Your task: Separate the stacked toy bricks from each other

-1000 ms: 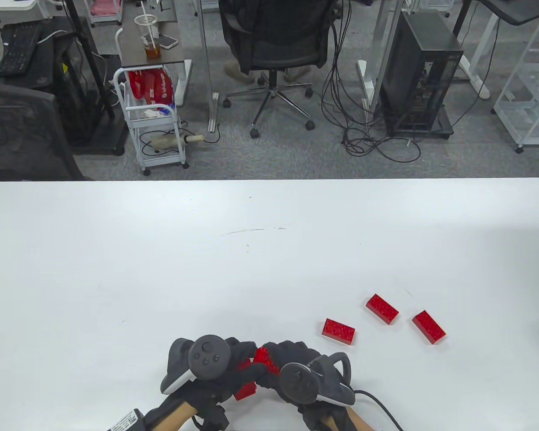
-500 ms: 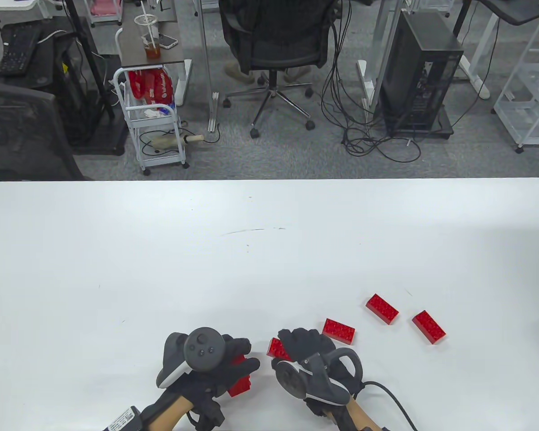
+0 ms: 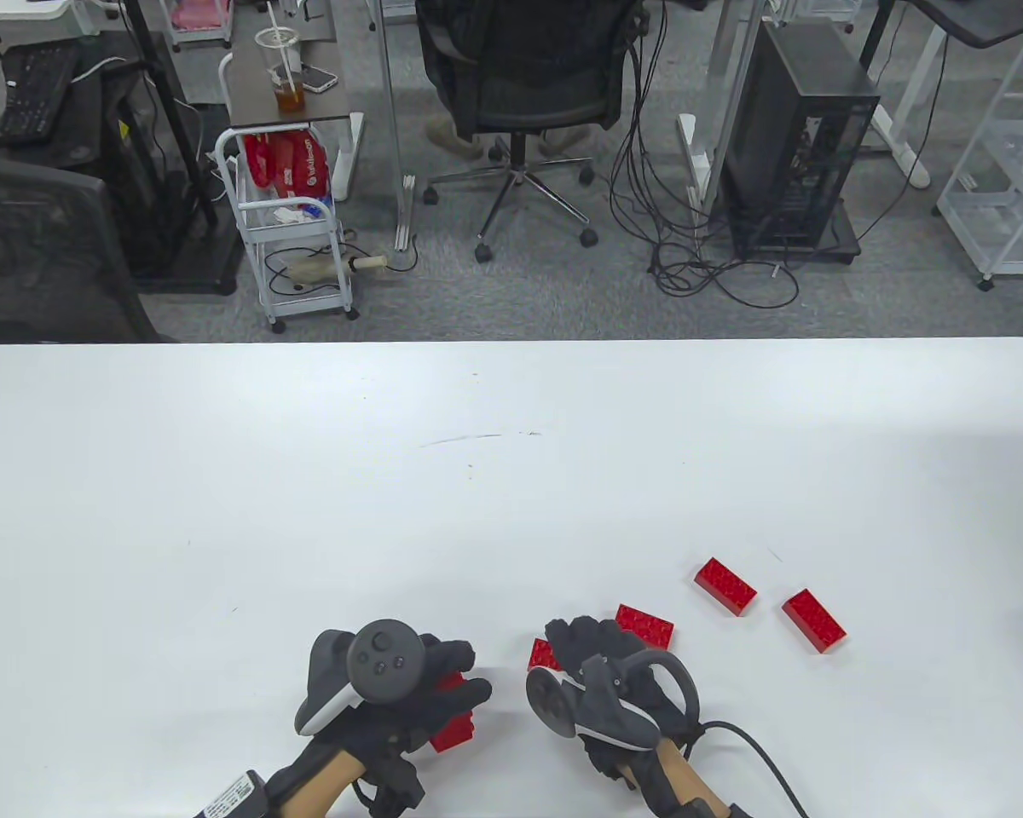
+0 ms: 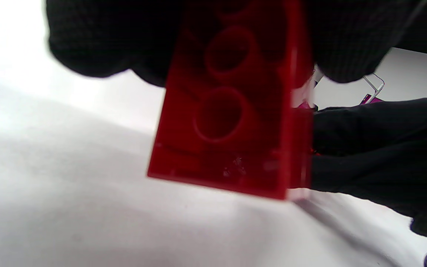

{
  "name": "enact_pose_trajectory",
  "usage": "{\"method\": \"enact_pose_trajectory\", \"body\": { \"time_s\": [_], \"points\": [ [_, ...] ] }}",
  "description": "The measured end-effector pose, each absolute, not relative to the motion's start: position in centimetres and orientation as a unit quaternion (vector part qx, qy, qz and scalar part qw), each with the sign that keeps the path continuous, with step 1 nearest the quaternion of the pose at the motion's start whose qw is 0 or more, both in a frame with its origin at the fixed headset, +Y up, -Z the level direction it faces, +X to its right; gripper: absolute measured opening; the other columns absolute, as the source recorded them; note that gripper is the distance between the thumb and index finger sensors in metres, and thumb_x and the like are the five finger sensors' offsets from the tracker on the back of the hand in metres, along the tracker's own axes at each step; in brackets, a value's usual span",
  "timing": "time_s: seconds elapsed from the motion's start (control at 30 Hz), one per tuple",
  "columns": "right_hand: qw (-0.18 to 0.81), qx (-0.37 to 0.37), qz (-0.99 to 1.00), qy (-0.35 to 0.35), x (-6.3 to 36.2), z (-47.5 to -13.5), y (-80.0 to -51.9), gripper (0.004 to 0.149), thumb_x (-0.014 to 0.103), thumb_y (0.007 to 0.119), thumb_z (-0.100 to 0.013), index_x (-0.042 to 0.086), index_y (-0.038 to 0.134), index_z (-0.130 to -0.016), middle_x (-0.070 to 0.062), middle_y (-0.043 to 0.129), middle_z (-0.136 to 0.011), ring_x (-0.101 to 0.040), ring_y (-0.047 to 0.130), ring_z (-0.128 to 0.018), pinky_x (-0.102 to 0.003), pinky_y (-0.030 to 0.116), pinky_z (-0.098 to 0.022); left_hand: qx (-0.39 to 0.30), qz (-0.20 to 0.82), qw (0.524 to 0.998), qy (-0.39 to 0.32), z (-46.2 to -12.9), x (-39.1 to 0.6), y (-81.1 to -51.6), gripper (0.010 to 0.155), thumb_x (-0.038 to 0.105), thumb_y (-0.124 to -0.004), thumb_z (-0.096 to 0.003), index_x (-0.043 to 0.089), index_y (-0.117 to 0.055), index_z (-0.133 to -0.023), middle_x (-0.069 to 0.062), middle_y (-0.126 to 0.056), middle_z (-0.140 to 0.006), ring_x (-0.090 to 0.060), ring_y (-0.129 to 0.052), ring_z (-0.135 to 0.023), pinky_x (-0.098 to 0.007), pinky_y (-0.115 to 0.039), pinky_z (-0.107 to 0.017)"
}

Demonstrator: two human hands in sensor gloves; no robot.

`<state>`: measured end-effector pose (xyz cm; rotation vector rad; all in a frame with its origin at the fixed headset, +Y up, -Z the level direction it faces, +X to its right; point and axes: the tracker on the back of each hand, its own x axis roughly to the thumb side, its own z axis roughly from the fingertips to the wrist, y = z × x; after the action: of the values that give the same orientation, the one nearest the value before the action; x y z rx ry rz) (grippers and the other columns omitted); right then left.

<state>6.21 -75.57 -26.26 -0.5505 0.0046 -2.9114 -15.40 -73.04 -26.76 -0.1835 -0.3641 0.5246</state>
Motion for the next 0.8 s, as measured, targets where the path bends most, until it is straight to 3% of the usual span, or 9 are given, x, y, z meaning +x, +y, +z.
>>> {"method": "enact_pose_trajectory", "body": {
  "time_s": [0.8],
  "points": [
    [0.086, -0.177, -0.979, -0.061, 6.38, -26.65, -76.42, 0.073, 0.052, 0.069, -0.051, 0.013, 0.057, -0.112, -0.022, 0.066, -0.106, -0.045, 0.079, -0.089, -0.063, 0.069, -0.064, -0.084, 0.264, 0.943, -0.187, -26.69, -15.35, -73.10, 0.068, 0.068, -0.073, -0.0456, 0.020, -0.086, -0.092, -0.005, -0.094, -0.073, -0.020, -0.097, -0.044, -0.025, -0.091, -0.029]
  ]
}}
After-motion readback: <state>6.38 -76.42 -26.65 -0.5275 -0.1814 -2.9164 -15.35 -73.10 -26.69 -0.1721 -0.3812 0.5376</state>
